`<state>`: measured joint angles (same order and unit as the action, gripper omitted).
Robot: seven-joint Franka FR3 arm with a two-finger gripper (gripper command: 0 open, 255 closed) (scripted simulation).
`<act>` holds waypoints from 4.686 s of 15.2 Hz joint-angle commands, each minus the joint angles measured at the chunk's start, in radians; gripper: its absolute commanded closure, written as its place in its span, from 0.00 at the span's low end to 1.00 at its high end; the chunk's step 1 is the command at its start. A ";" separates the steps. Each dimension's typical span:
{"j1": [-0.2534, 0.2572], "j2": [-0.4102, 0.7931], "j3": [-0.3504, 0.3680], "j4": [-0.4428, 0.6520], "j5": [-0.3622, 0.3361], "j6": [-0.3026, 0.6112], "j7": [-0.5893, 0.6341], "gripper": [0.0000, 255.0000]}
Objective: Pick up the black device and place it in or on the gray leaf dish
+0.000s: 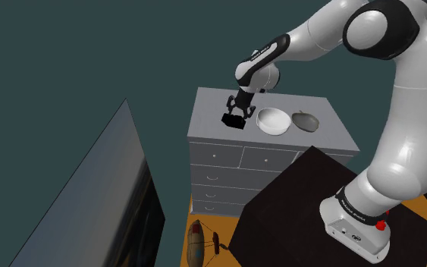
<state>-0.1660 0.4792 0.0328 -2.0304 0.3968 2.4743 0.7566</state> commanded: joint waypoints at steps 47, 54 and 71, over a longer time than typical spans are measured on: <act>-0.554 0.058 -0.254 0.110 -0.020 -0.247 -0.731 1.00; -0.565 0.131 -0.237 0.121 0.008 -0.188 -0.756 1.00; -0.567 0.110 -0.248 0.135 -0.005 -0.224 -0.750 0.00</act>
<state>-0.7330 0.6029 -0.2090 -1.8986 0.3999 2.2704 0.0005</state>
